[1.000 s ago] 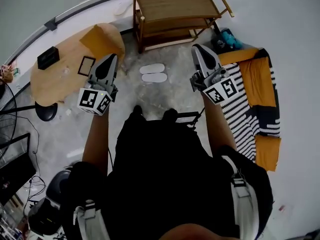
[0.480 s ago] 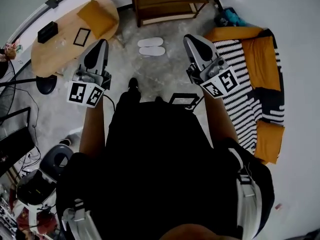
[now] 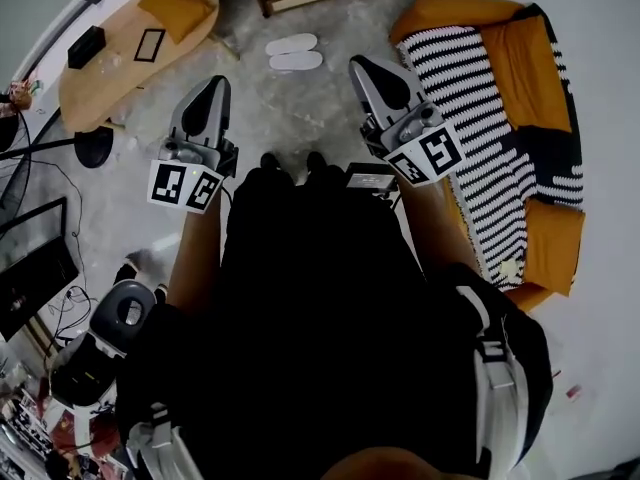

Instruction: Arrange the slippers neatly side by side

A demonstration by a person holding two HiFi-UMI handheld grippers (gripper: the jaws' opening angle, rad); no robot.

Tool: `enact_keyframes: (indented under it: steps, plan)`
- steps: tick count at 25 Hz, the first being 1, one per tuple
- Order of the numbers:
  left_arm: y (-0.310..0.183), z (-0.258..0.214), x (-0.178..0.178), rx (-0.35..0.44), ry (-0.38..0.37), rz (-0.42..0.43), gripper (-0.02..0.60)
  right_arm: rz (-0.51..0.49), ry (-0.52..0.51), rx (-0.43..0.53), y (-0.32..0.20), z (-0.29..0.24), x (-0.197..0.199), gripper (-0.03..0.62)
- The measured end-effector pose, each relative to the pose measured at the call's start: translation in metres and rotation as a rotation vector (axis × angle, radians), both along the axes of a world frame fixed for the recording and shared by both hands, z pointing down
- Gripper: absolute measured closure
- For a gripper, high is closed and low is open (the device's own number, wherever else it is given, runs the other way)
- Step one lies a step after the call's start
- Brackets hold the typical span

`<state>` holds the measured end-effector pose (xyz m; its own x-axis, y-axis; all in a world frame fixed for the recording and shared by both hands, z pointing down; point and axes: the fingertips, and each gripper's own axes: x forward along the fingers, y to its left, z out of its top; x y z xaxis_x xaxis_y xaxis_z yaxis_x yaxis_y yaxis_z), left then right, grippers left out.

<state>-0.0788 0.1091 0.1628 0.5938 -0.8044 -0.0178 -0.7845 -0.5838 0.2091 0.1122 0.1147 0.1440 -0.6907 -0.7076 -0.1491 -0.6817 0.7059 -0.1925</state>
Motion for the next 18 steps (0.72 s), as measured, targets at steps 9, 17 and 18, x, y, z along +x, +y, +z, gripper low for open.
enact_keyframes:
  steps: [9,17,18]
  plan:
    - [0.076,-0.005,0.039,0.029,-0.005,0.007,0.568,0.085,0.073,-0.026,0.069,0.009,0.017,0.565]
    - [0.128,0.017,-0.012,0.006,-0.033,-0.089,0.568,0.109,0.159,-0.071,0.116,0.021,-0.014,0.565]
    - [0.133,0.021,-0.014,-0.003,-0.026,-0.088,0.568,0.108,0.158,-0.078,0.12,0.022,-0.015,0.565]
